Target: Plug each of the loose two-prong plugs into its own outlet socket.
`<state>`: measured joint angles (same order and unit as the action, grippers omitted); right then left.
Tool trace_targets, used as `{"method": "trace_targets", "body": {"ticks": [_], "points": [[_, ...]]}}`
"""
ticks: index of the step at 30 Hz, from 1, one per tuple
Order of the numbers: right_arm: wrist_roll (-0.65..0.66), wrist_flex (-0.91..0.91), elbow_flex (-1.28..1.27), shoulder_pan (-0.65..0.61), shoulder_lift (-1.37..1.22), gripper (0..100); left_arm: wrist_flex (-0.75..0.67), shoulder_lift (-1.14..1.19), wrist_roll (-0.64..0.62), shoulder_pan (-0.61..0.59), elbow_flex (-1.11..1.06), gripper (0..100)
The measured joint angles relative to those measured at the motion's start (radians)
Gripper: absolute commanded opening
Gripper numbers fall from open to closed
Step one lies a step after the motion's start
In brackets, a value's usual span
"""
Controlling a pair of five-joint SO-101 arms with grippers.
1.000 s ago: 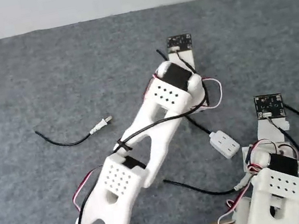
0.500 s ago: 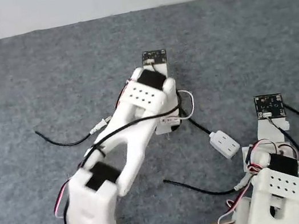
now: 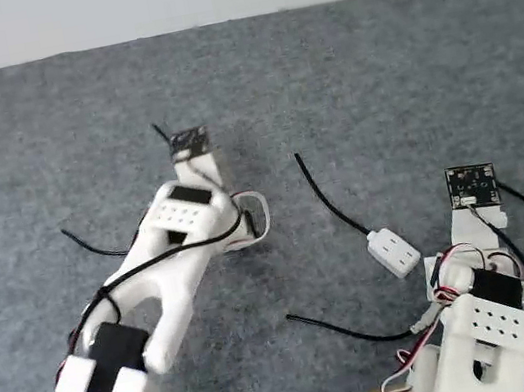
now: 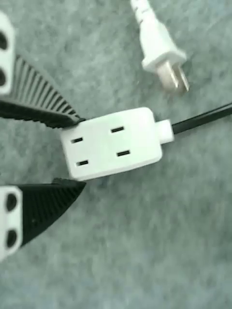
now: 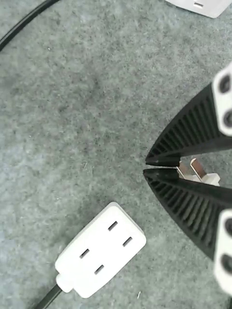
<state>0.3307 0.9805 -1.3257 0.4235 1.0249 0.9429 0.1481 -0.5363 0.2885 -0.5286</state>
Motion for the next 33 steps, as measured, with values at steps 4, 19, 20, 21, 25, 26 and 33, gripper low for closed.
{"method": "trace_targets", "body": {"ticks": [4, 19, 20, 21, 25, 26, 33], "points": [[0.0, 0.0, 0.0, 0.0, 0.0, 0.9, -0.054, -0.078, 0.032, -0.009, -0.091, 1], [0.0, 0.0, -0.017, 0.0, 0.003, 0.9, -0.129, -0.568, 0.187, 0.077, -0.588, 3], [0.0, 0.0, -0.017, 0.0, 0.003, 0.9, -0.129, -0.608, 0.189, 0.077, -0.608, 5], [0.0, 0.0, -0.017, 0.0, 0.003, 0.9, -0.129, -0.647, 0.187, 0.077, -0.621, 9], [0.0, 0.0, -0.017, 0.0, 0.003, 0.9, -0.118, -0.77, 0.19, 0.075, -0.672, 26], [0.0, 0.0, -0.017, 0.0, 0.003, 0.9, -0.117, -0.787, 0.19, 0.075, -0.687, 29], [0.0, 0.0, -0.017, 0.0, 0.003, 0.9, -0.117, -0.813, 0.193, 0.075, -0.703, 30]]}}
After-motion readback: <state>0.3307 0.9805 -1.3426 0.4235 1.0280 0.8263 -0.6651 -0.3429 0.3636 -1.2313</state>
